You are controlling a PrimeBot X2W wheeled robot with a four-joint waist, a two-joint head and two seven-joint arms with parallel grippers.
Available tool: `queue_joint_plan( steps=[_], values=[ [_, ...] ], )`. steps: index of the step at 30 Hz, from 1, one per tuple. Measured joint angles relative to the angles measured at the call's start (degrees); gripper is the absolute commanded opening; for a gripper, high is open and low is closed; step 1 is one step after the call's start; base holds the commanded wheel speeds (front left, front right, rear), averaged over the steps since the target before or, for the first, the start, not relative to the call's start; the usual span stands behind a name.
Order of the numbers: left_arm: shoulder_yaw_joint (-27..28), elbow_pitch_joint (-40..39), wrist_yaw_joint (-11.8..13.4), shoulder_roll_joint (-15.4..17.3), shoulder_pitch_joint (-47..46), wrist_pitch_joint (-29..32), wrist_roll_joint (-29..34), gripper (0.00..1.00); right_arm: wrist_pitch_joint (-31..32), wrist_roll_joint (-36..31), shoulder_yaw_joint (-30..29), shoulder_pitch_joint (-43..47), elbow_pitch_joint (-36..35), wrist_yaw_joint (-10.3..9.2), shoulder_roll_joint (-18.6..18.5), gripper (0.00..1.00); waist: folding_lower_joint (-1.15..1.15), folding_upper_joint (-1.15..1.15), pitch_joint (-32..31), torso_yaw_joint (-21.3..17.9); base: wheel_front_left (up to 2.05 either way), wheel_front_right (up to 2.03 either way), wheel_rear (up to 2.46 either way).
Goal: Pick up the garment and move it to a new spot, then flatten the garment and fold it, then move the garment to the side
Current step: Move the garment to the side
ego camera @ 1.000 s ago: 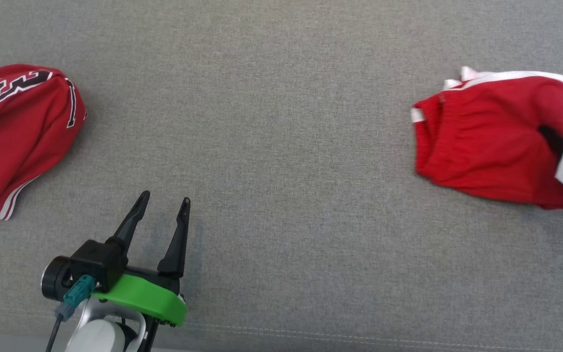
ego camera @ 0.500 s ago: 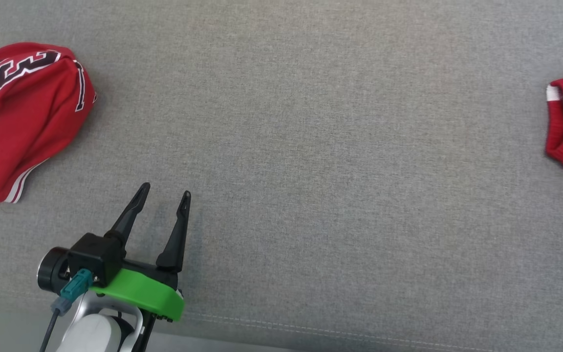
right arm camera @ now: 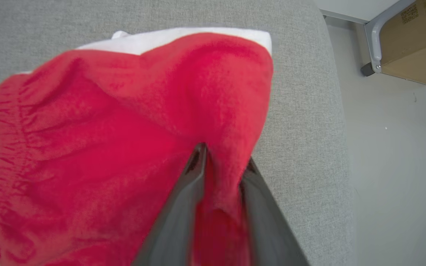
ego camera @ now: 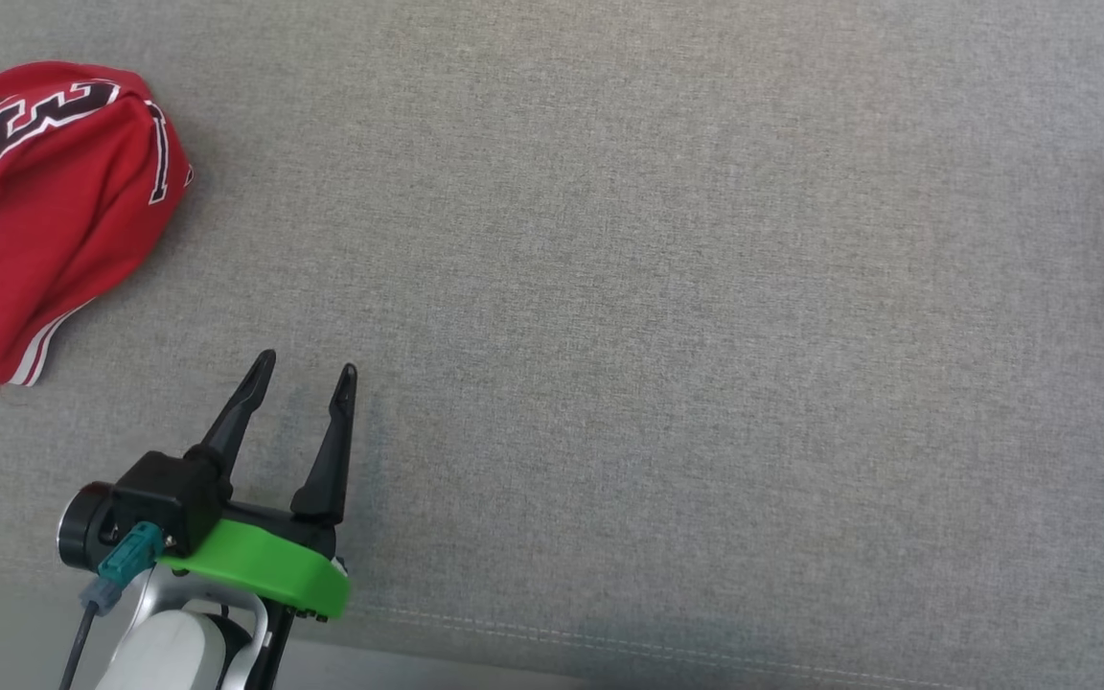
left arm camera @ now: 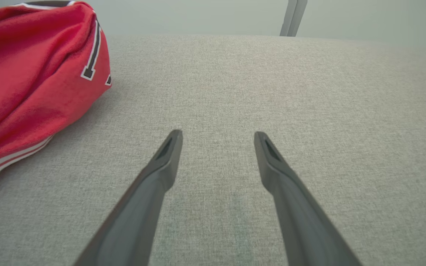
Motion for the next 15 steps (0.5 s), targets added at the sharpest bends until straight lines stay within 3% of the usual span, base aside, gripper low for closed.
queue_joint_plan(
  steps=[1,10,15],
  values=[
    [0.1,0.0,0.0,0.0,0.0,0.0,-0.3,1.0,0.0,-0.2,0.1,0.0,0.1,-0.09,0.0,1.0,0.0,0.0,0.1,-0.3,0.0,0.0,0.0],
    [1.3,0.0,0.1,0.0,0.0,-0.1,-0.8,1.0,-1.5,-1.3,-0.5,0.0,1.0,-0.47,0.6,1.0,0.0,0.0,0.1,-2.7,0.0,0.0,0.0],
    [1.7,0.5,0.1,0.1,0.0,-0.4,-0.8,1.0,-7.3,-3.9,-1.7,-0.2,-1.2,-0.48,2.5,1.0,0.0,0.0,-0.7,-4.2,0.0,0.0,0.0]
  ],
)
